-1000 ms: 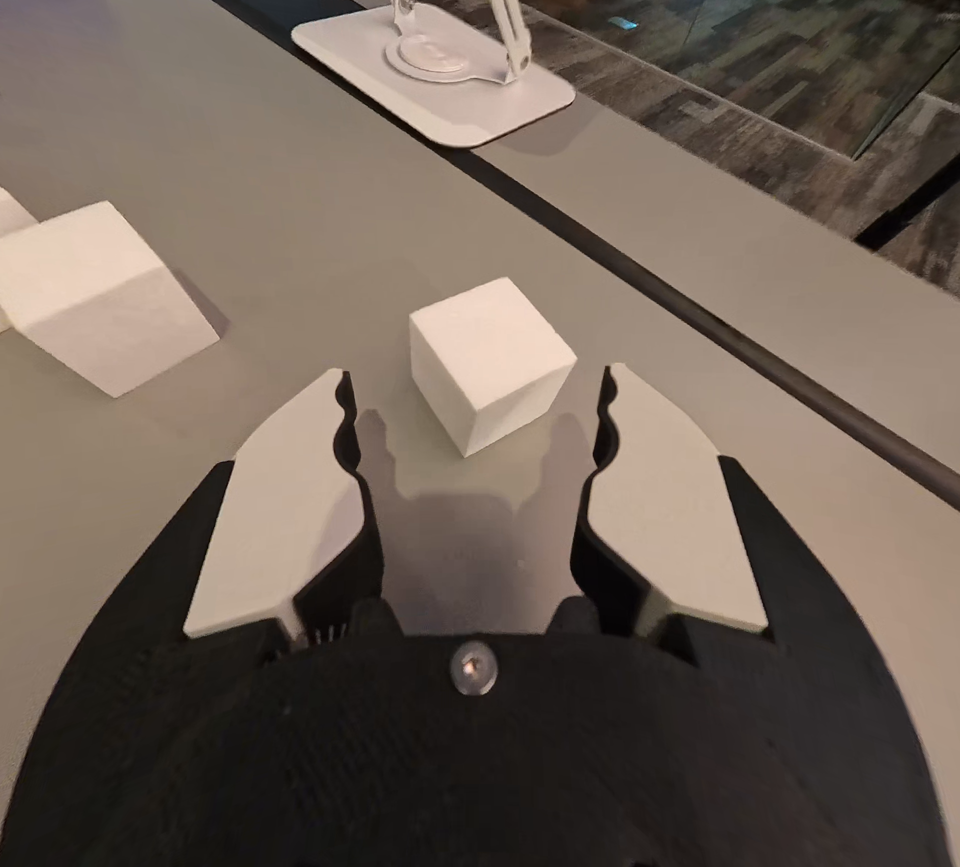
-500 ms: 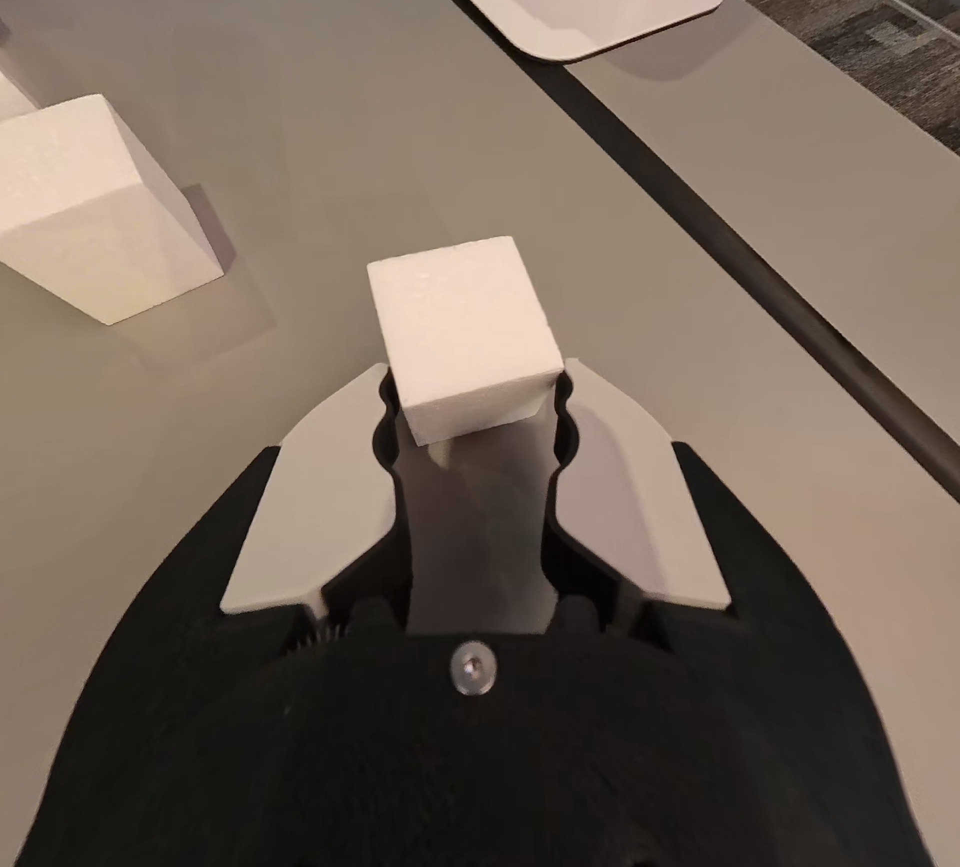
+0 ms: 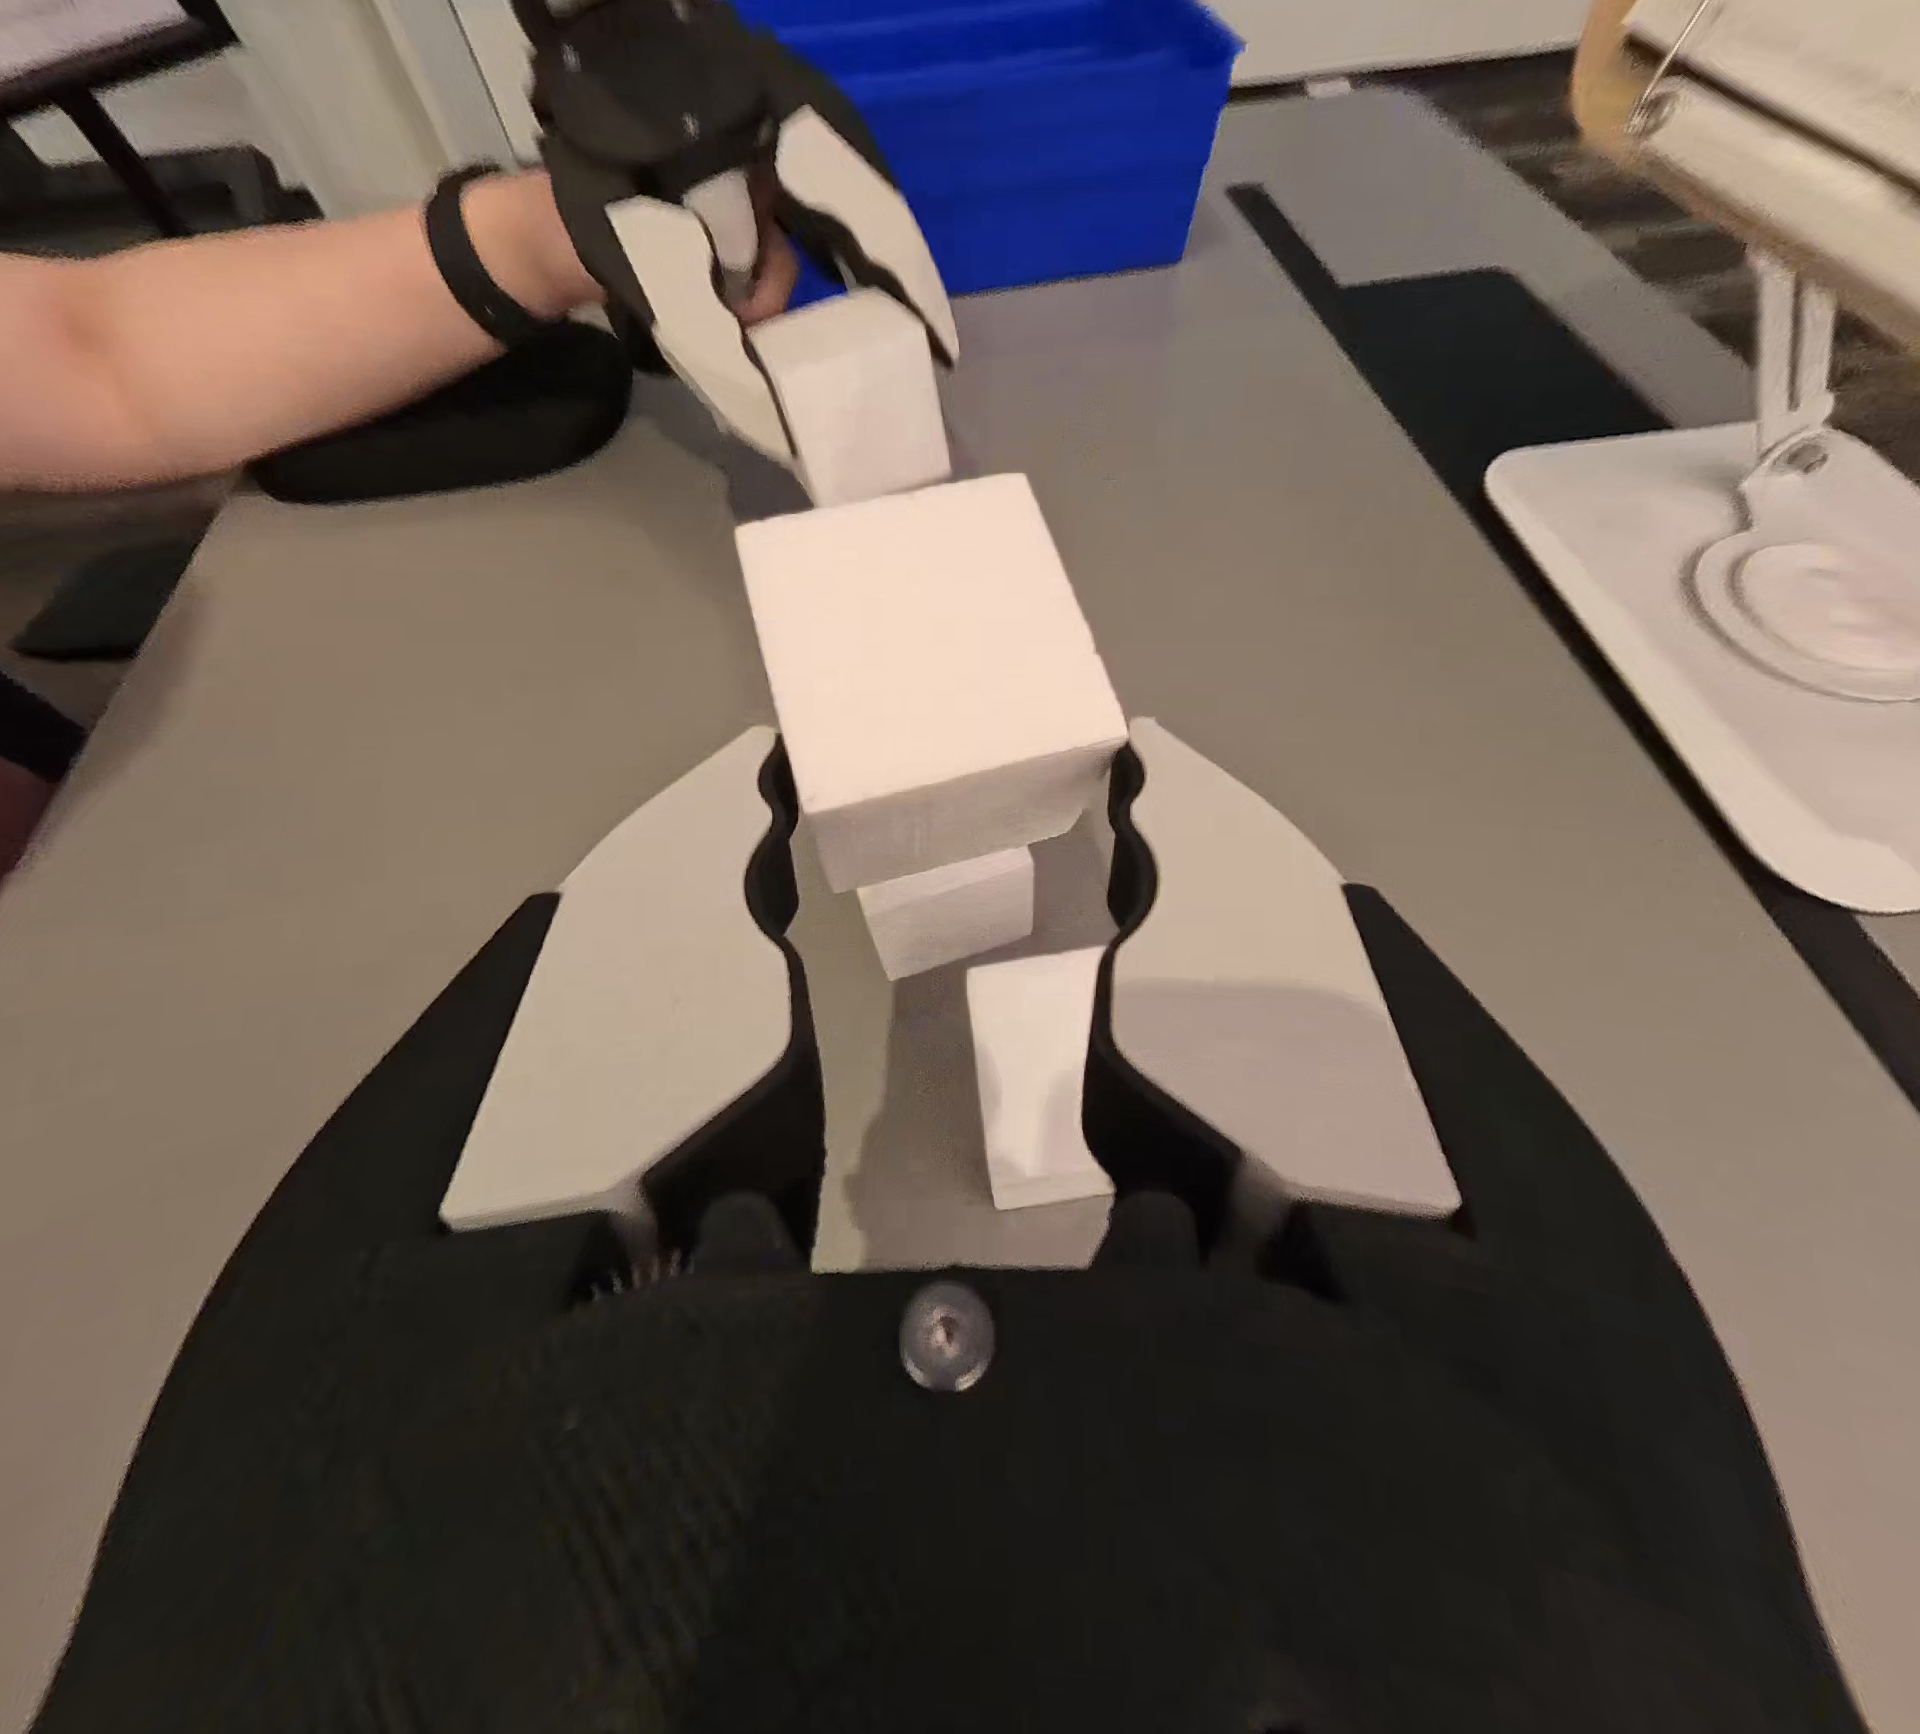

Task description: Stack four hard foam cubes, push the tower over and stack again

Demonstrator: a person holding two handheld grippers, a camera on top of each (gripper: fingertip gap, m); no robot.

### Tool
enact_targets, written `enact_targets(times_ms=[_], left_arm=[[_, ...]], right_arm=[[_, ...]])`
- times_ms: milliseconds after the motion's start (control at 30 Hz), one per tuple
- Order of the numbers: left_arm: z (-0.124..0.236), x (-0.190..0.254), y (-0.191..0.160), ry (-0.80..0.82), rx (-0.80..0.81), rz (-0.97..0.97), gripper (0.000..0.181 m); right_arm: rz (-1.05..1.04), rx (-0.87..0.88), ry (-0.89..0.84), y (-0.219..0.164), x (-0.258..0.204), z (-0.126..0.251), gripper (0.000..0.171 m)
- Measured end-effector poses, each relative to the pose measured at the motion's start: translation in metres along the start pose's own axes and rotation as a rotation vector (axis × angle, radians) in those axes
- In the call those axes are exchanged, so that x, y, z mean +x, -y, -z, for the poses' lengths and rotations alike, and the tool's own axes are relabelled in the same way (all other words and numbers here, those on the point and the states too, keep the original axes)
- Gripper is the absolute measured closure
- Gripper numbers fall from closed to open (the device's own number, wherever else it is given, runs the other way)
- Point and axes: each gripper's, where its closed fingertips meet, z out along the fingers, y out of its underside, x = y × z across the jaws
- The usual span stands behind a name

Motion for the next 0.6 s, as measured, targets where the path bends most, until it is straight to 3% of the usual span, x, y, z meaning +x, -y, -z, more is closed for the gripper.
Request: enact_targets(times_ms=[200, 600], left_arm=[[0.004, -0.004, 0.002, 0.011, 0.01, 0.011, 0.118], [0.001, 0.001, 0.002, -0.004, -0.001, 0.002, 0.118]], right_arm=[[-0.02, -0.157, 0.009, -0.032, -0.001, -0.031, 0.112], [0.052, -0.215, 0.02, -0.04, -0.006, -0.041, 0.112]])
